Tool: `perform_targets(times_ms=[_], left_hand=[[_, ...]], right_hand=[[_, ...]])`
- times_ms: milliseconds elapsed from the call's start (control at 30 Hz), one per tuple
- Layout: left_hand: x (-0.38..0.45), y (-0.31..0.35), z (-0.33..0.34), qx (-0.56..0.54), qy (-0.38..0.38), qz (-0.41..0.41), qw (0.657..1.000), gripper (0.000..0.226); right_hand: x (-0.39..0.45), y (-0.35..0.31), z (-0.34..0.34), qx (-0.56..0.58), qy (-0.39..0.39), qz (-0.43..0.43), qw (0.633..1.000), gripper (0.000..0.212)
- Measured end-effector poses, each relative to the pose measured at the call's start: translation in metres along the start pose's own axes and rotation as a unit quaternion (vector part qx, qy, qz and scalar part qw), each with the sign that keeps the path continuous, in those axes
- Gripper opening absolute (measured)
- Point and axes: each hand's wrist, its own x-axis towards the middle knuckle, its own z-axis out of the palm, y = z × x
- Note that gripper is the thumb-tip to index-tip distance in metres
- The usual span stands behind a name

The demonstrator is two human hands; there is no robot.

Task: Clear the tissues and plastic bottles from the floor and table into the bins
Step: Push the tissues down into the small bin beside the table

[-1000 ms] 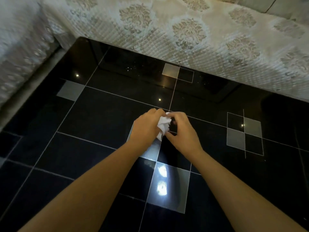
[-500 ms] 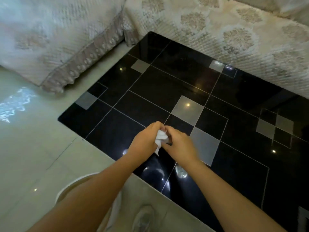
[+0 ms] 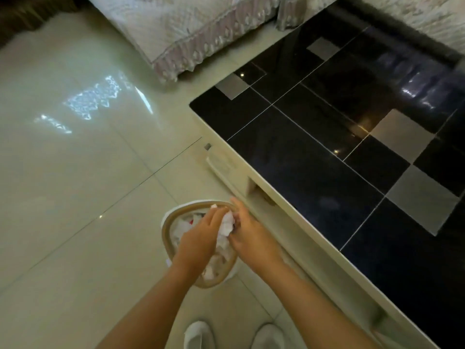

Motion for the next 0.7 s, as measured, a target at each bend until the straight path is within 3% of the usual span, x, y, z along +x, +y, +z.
perform_targets(times_ms=[67,200,400,467,567,700], left_hand=[[-0.015,-0.045,0.025,0.045,-0.047,-0.01,0.998,0.08],[-0.031,-0.099,0.067,0.1,-0.082,-0.018,0.991,0.112],[-0.031,-0.095,0.07,0.155,-0.066,-0.017,0.986,0.085],[-0.03,-0.091,0.067,0.143,-0.016,-0.006,0.99,0.09],[-0.03,-0.085,0.046,0.147,-0.028,-0.016,0.989,0.086],[-0.027,-0.058,-0.004,0.177,0.012,-0.02,0.984,0.075]], right_hand=[[-0.012,-0.006,0.031,-0.067,-0.067,-0.021,0.995,0.067],[-0.007,0.005,0.08,-0.226,-0.115,-0.036,0.967,0.082],[-0.006,0.011,0.079,-0.328,-0.136,-0.024,0.935,0.077],[-0.003,0.005,0.068,-0.326,-0.136,-0.011,0.935,0.076],[-0.003,-0.01,0.045,-0.331,-0.114,-0.021,0.936,0.073],[-0.015,-0.044,-0.005,-0.315,-0.074,-0.025,0.946,0.069]])
